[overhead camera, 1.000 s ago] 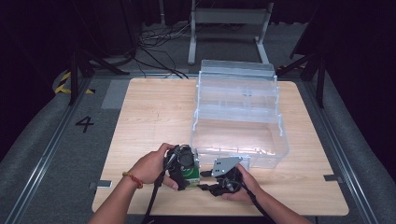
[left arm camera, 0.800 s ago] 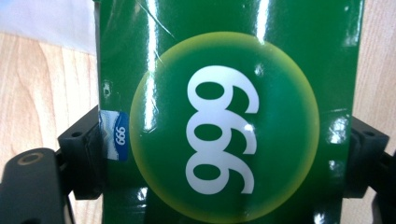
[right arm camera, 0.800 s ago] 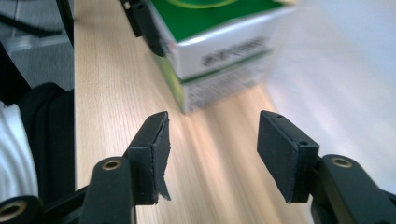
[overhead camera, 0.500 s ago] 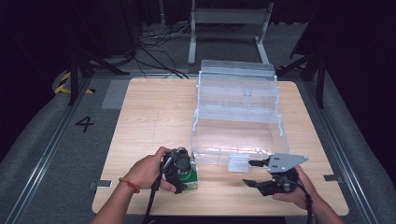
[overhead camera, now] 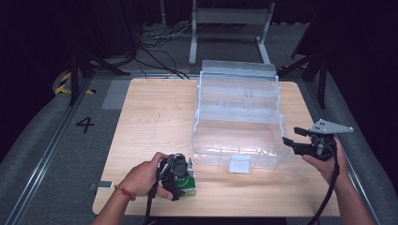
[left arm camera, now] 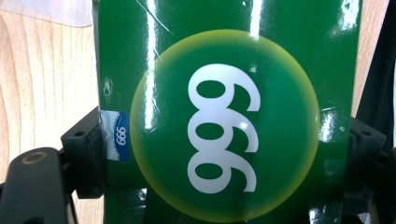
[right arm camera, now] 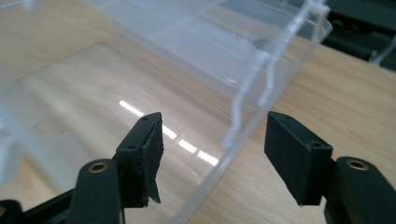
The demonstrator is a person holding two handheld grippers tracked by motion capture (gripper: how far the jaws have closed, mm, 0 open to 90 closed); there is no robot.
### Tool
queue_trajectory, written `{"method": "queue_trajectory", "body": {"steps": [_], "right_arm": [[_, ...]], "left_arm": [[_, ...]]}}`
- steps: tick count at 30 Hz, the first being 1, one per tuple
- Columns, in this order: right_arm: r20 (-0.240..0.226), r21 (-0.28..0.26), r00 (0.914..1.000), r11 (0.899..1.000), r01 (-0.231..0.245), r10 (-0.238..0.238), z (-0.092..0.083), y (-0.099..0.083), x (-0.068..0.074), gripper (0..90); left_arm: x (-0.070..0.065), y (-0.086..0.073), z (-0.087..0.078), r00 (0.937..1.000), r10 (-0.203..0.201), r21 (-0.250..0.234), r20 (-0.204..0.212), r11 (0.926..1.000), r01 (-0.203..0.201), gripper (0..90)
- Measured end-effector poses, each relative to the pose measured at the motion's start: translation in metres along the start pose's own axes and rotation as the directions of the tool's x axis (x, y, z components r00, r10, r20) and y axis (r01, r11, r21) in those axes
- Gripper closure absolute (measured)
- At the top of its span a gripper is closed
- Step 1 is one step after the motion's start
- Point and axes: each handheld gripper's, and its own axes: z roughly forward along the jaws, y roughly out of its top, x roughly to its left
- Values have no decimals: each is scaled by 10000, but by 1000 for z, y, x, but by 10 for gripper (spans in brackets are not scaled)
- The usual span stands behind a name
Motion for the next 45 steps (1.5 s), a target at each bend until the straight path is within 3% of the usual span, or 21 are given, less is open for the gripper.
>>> {"method": "queue_trajectory", "body": {"steps": [3, 5, 7, 9, 11, 12, 13, 15, 18, 23, 28, 32, 33, 38, 45], "right_arm": [[-283, 632, 9970, 9956, -695, 714, 20, -5, -16, 389], [-186, 1136, 9971, 9909, -715, 741, 33, -7, -20, 404], [-215, 1223, 9968, 9897, -743, 775, 38, -9, -21, 388], [-419, 1273, 9928, 9861, -1065, 1126, 42, -12, -24, 435], [-812, 1326, 9891, 9849, -1116, 1230, 46, -15, -23, 455], [-1059, 1375, 9870, 9848, -1061, 1212, 48, -16, -21, 472], [-972, 1412, 9911, 9870, -772, 915, 50, -15, -18, 466], [-732, 1464, 9945, 9872, -633, 746, 51, -14, -15, 472], [-796, 1356, 9923, 9872, -834, 948, 50, -16, -16, 469], [-837, 1326, 9916, 9873, -870, 986, 50, -16, -16, 464], [-869, 1338, 9913, 9872, -870, 991, 52, -16, -17, 454], [-757, 1383, 9919, 9862, -913, 1024, 54, -16, -16, 452], [-756, 1387, 9919, 9862, -905, 1017, 54, -16, -16, 452], [-667, 1381, 9938, 9872, -795, 894, 54, -15, -13, 458], [-569, 1270, 9960, 9900, -610, 686, 62, -8, -1, 464]], "left_arm": [[1, -1, 1, 10000, 6, -190, 74, 9998, -4, 158], [1, -2, 1, 9999, 23, -217, 115, 9998, -20, 160], [1, -2, 1, 9999, 38, -214, 103, 9998, -36, 160], [1, -2, 1, 9999, 61, -234, 129, 9997, -58, 161], [1, -2, 1, 9999, 78, -262, 144, 9996, -74, 162], [1, -2, 1, 9999, 80, -258, 149, 9996, -76, 163], [2, -2, 1, 9998, 149, -262, 128, 9996, -146, 163], [0, -3, 1, 9999, 1, -370, 119, 9993, 4, 163], [1, -3, 2, 9996, -249, -565, 121, 9981, 256, 150], [1, -4, 4, 9994, -340, -631, 116, 9974, 346, 137], [1, -2, 6, 9994, -339, -484, 105, 9982, 344, 129], [1, 0, 7, 9993, -359, -101, 139, 9993, 360, 123], [1, 0, 8, 9992, -374, -204, 133, 9991, 377, 123], [4, 3, 7, 9995, 24, 88, 307, 10000, -27, 150], [6, 1, 7, 9990, 56, -163, 437, 9999, -49, 164]]}}
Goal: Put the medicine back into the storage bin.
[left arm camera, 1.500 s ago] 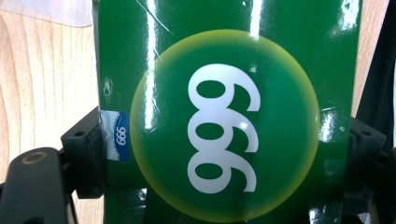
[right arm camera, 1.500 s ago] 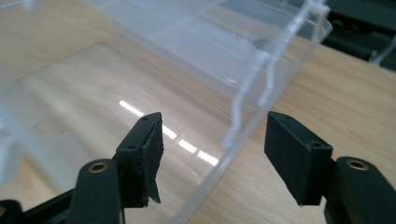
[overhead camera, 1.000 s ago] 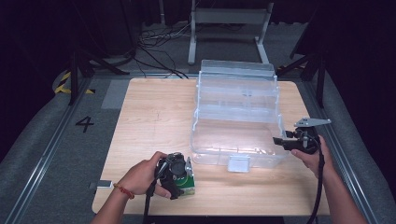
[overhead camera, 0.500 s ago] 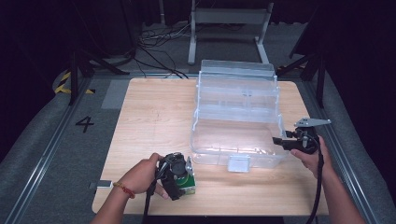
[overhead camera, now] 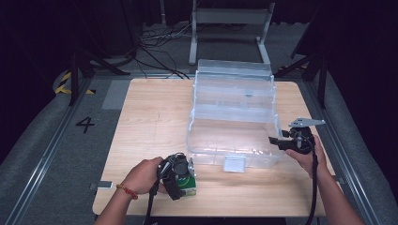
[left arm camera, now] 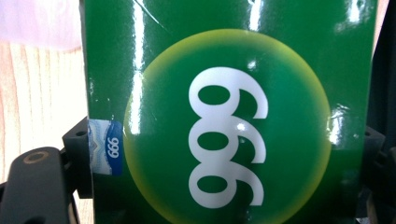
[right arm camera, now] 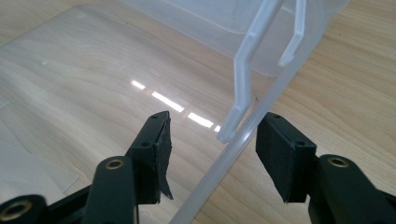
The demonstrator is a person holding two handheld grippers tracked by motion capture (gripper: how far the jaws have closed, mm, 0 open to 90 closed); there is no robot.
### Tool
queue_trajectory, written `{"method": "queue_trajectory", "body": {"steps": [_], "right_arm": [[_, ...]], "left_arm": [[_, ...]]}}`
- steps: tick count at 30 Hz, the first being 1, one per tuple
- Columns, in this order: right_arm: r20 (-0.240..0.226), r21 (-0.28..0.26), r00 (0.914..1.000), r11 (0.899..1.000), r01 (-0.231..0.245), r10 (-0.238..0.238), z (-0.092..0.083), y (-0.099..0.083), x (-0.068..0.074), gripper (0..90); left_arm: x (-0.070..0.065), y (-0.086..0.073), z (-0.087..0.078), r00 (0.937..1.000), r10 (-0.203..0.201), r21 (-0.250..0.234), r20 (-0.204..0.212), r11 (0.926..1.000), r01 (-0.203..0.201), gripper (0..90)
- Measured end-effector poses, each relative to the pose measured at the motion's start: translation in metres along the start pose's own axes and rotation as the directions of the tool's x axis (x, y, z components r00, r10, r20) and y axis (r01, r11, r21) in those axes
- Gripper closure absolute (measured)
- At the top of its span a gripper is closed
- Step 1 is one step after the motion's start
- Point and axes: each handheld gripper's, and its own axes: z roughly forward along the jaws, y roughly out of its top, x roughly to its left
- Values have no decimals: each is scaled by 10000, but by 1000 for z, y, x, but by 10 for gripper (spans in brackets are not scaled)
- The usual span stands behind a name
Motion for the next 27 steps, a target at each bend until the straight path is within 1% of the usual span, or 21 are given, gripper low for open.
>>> {"method": "queue_trajectory", "body": {"steps": [1, 2, 3, 5, 6, 7, 8, 10, 11, 13, 15, 16, 17, 18, 20, 22, 25, 26, 27], "right_arm": [[30, -35, 10000, 10000, 3, -2, 1, 1, 2, 467], [45, -2, 10000, 10000, 82, -82, 2, 2, 3, 468], [51, 9, 9999, 10000, 93, -93, 2, 2, 4, 469], [29, 1, 10000, 10000, 56, -56, 3, 3, 5, 473], [68, 9, 10000, 10000, 58, -58, 3, 3, 6, 482], [130, -6, 9998, 9999, 137, -137, 3, 3, 7, 489], [201, -30, 9997, 9999, 138, -137, 3, 3, 8, 497], [331, 20, 9992, 9998, 219, -219, 2, 3, 10, 513], [369, 18, 9990, 9997, 249, -249, 2, 4, 11, 517], [367, 32, 9990, 9997, 239, -240, 2, 4, 12, 526], [357, 20, 9992, 9998, 187, -187, 2, 3, 13, 529], [347, 14, 9991, 9997, 244, -245, 2, 3, 14, 529], [341, 35, 9991, 9996, 266, -267, 2, 4, 15, 529], [350, 78, 9987, 9993, 359, -361, 2, 4, 17, 530], [382, 107, 9986, 9993, 360, -364, 2, 4, 21, 533], [402, 192, 9979, 9986, 497, -505, 2, 5, 25, 532], [384, 191, 9982, 9988, 451, -458, 2, 4, 30, 531], [386, 202, 9981, 9987, 475, -482, 1, 4, 32, 530], [402, 240, 9978, 9984, 513, -523, 1, 4, 34, 529]], "left_arm": [[1, 0, 0, 10000, 56, -65, 69, 10000, -56, 167], [0, -1, 0, 9999, 19, -101, 111, 9999, -18, 168], [1, -1, 0, 9999, 82, -120, 98, 9999, -81, 168], [1, -2, -1, 9999, 69, -145, 129, 9999, -67, 169], [1, -2, -1, 9997, 210, -174, 134, 9996, -207, 170], [0, -2, -2, 10000, 42, -177, 54, 9998, -41, 171], [-1, -2, -4, 10000, 46, -225, 1, 9997, -46, 171], [-2, -3, -7, 10000, 76, -395, 60, 9992, -74, 172], [-2, -3, -9, 9999, 87, -395, 115, 9992, -82, 172], [-5, -2, -16, 9998, 103, -550, 191, 9984, -92, 172], [-10, 0, -25, 9994, 296, -692, 200, 9972, -281, 171], [-12, 1, -28, 9993, 295, -740, 217, 9969, -278, 171], [-14, 3, -33, 9991, 389, -758, 185, 9964, -374, 172], [-16, 5, -39, 9991, 355, -776, 224, 9964, -337, 172], [-18, 7, -47, 9990, 430, -795, 97, 9959, -421, 172], [-19, 10, -56, 9986, 526, -804, 6, 9954, -524, 172], [-18, 13, -64, 9982, 602, -964, 52, 9936, -594, 172], [-18, 14, -67, 9982, 601, -996, 39, 9933, -594, 171], [-18, 15, -71, 9977, 676, -999, -38, 9927, -677, 171]]}}
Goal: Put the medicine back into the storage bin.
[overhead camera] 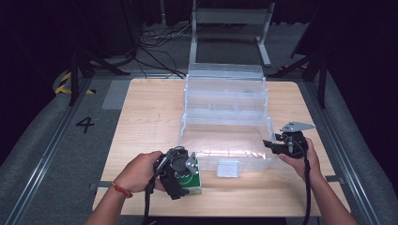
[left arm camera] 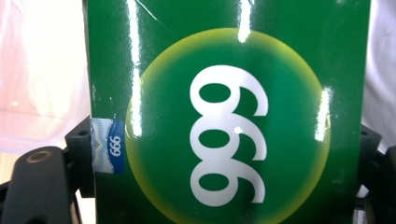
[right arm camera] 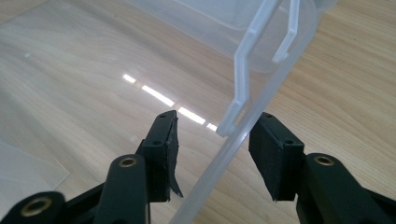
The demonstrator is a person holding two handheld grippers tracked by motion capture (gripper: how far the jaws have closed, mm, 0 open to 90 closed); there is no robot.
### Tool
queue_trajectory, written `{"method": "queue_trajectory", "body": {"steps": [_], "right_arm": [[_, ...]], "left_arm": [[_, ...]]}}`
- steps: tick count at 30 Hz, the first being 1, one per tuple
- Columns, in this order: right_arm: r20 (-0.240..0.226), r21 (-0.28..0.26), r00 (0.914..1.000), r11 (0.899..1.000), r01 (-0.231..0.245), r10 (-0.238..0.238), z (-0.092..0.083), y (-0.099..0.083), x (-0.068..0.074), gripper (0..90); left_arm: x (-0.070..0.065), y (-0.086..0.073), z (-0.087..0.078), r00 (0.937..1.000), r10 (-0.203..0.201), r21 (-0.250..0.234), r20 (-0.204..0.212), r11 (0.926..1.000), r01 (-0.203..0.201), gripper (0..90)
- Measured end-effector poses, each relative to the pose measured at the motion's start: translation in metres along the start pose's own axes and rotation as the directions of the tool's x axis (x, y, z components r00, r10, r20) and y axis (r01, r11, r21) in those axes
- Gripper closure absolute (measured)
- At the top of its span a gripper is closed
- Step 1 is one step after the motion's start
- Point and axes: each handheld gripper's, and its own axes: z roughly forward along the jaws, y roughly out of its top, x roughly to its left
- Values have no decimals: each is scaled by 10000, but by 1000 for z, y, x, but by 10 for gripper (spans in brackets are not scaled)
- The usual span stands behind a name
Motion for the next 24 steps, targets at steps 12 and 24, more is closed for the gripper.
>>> {"method": "queue_trajectory", "body": {"steps": [12, 24], "right_arm": [[99, 66, 9998, 9998, 171, -172, -3, -2, 9, 531], [78, 52, 9998, 9998, 204, -205, -4, -2, 12, 529]], "left_arm": [[12, 17, -44, 9951, 454, -437, -875, 9978, -494, 171], [49, 40, -62, 9924, 474, -657, -1136, 9963, -551, 171]]}}
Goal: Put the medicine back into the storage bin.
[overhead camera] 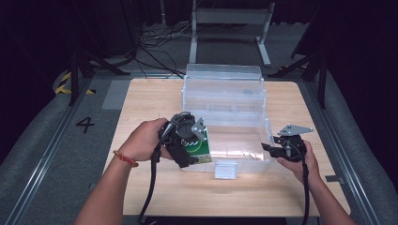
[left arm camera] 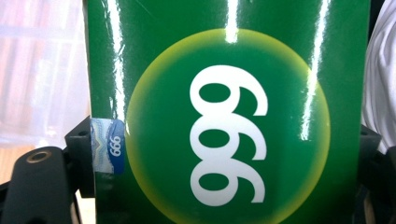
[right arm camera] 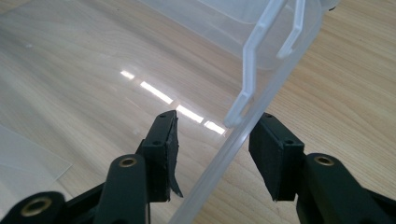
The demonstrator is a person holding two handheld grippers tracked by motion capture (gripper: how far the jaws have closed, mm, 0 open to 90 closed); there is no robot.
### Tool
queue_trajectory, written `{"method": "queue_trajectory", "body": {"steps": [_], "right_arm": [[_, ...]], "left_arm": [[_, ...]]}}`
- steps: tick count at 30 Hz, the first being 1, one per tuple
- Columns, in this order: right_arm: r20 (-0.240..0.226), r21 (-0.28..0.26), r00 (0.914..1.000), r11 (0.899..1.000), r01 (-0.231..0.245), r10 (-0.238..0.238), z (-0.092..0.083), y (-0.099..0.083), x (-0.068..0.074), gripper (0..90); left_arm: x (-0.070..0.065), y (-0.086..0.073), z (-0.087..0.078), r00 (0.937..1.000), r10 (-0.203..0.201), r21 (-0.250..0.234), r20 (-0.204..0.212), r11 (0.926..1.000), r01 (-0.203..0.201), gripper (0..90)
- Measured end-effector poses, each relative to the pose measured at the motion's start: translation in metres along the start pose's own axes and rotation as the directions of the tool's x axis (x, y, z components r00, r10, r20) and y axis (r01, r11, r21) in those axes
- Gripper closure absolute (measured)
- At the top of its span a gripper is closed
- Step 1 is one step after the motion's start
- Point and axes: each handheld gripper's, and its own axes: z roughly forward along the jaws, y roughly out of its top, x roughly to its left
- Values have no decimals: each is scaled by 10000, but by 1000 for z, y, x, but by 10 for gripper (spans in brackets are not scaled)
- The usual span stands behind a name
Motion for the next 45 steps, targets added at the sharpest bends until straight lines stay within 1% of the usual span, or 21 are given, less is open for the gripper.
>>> {"method": "queue_trajectory", "body": {"steps": [3, 5, 7, 8, 11, 13, 14, 16, 19, 21, 23, 25, 27, 30, 32, 34, 35, 40, 41, 43, 45], "right_arm": [[-31, -32, 10000, 10000, -10, 10, 0, 0, 0, 528], [-36, -48, 10000, 10000, -16, 16, 0, 0, 0, 528], [-35, -48, 10000, 10000, 1, -1, 0, 0, 0, 528], [-41, -53, 10000, 10000, 1, -1, 0, 0, 0, 528], [-56, -61, 10000, 10000, 11, -11, 0, 0, 0, 528], [-49, -58, 10000, 10000, 9, -10, 0, 0, 0, 528], [-45, -52, 10000, 10000, 12, -13, 0, 0, 0, 528], [-50, -59, 10000, 10000, 11, -12, 0, 0, 0, 528], [-70, -72, 10000, 10000, -6, 6, 0, -1, 0, 526], [-87, -85, 10000, 10000, -15, 15, 0, -1, -1, 525], [-107, -110, 9999, 9999, -26, 25, 0, -1, -1, 524], [-126, -119, 9999, 9999, -34, 33, 0, -1, -1, 523], [-120, -117, 9999, 9999, -28, 27, 0, -1, -1, 523], [-125, -126, 9999, 9999, -17, 16, 0, -1, -1, 522], [-129, -126, 9999, 9999, -21, 20, 0, -1, -1, 521], [-129, -118, 9999, 9999, -16, 15, 0, -1, -1, 521], [-130, -127, 9999, 9999, -13, 11, 0, -1, -1, 521], [-173, -114, 9998, 9999, 22, -24, 0, -1, -1, 513], [-172, -110, 9998, 9999, 27, -29, 0, -1, -1, 512], [-173, -113, 9998, 9999, 15, -17, 0, -1, -1, 512], [-161, -135, 9999, 9999, 46, -49, 0, -1, -1, 511]], "left_arm": [[10, 6, 0, 9999, 127, -39, -14, 9999, -127, 170], [16, 9, 3, 9985, 481, -43, -253, 9988, -482, 170], [22, 11, 7, 9978, 627, -72, -200, 9980, -629, 170], [24, 12, 10, 9983, 555, -107, -148, 9984, -557, 170], [30, 13, 19, 9972, 745, -33, -87, 9972, -745, 170], [34, 14, 24, 9975, 711, 41, -54, 9975, -711, 169], [36, 13, 27, 9968, 780, 100, -167, 9969, -779, 169], [40, 11, 31, 9973, 731, 50, -35, 9973, -731, 170], [42, 10, 37, 9960, 890, 236, -60, 9958, -889, 170], [43, 8, 40, 9944, 1051, 119, 112, 9944, -1052, 170], [44, 7, 43, 9956, 931, 199, 57, 9955, -932, 170], [46, 6, 50, 9956, 936, 571, -54, 9940, -932, 169], [47, 6, 53, 9945, 1046, 615, -24, 9926, -1042, 169], [47, 4, 60, 9955, 937, 509, 113, 9943, -942, 168], [48, 3, 65, 9947, 1007, 702, 219, 9923, -1020, 168], [47, 2, 68, 9962, 861, 801, 155, 9930, -870, 168], [47, 1, 70, 9953, 936, 849, 255, 9918, -954, 167], [49, -2, 77, 9949, 921, 884, 402, 9915, -954, 166], [49, -3, 79, 9964, 736, 892, 421, 9930, -771, 165], [49, -4, 82, 9970, 624, 851, 466, 9942, -662, 162], [48, -6, 86, 9961, 668, 844, 584, 9939, -716, 160]]}}
